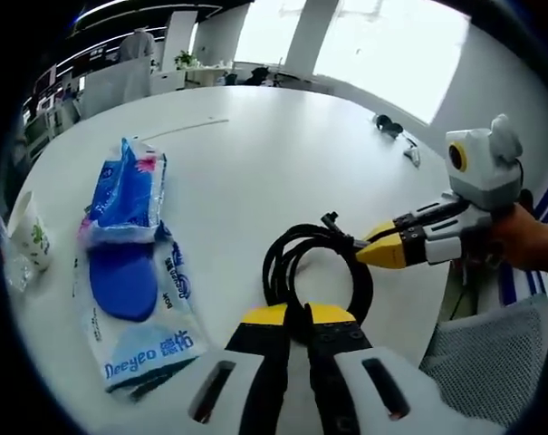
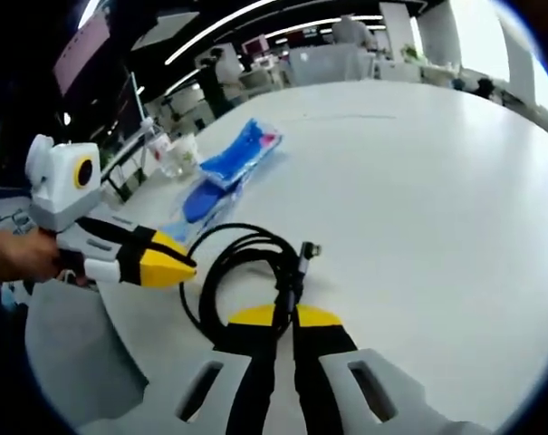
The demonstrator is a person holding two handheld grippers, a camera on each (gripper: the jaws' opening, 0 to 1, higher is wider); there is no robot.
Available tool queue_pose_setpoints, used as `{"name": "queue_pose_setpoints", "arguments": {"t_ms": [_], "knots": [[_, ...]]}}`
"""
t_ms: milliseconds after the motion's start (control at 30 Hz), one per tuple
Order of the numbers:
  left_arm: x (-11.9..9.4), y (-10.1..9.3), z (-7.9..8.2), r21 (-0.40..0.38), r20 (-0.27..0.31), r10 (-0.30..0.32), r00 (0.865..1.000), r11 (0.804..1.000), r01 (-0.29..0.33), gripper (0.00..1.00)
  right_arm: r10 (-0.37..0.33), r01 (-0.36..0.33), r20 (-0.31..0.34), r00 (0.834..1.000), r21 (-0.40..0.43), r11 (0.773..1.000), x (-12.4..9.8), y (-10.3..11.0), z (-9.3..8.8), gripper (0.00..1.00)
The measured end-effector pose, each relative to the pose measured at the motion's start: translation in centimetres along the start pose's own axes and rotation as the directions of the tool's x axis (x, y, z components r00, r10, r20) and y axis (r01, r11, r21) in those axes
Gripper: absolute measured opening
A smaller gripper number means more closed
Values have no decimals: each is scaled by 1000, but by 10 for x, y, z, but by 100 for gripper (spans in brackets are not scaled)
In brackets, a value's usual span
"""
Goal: Arrange the tabletop items into an orderly group along one side of the table until the central work area is clear of visible clutter.
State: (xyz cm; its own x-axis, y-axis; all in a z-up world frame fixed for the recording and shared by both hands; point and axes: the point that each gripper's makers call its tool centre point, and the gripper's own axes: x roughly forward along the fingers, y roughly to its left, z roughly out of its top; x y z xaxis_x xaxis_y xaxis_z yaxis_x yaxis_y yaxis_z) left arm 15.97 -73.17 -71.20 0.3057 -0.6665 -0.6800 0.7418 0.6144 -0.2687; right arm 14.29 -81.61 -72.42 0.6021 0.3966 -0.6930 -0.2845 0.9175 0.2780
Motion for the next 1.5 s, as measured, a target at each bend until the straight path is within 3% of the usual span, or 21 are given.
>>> {"name": "queue_pose_setpoints", "arguments": {"t_ms": [367, 600, 867, 967, 1167, 1500], "knots": [[-1, -10, -10, 20, -20, -11, 1000, 1000, 12, 5, -5, 5, -16, 1000, -10, 1000, -4, 2, -13, 3], [-1, -8, -13, 54, -25, 2, 1000, 999, 0, 7, -16, 14, -21, 1000, -88, 996, -2, 3, -16, 4], [-2, -4, -11, 117, -4, 24, 1000, 993, -24, 8, -26, 24, -18, 999, -120, 992, -2, 1, -15, 6], [-2, -4, -10, 117, -3, 21, 1000, 993, -21, 10, -28, 25, -18, 999, -130, 991, -2, 0, -15, 6], [-5, 2, -9, 149, 7, 47, 999, 988, -47, 24, -37, 39, 12, 999, -163, 986, -2, -1, -6, 5], [-9, 11, -4, 160, 28, 68, 997, 985, -71, 32, -33, 44, 72, 997, -148, 988, -3, 2, 7, 22]]}}
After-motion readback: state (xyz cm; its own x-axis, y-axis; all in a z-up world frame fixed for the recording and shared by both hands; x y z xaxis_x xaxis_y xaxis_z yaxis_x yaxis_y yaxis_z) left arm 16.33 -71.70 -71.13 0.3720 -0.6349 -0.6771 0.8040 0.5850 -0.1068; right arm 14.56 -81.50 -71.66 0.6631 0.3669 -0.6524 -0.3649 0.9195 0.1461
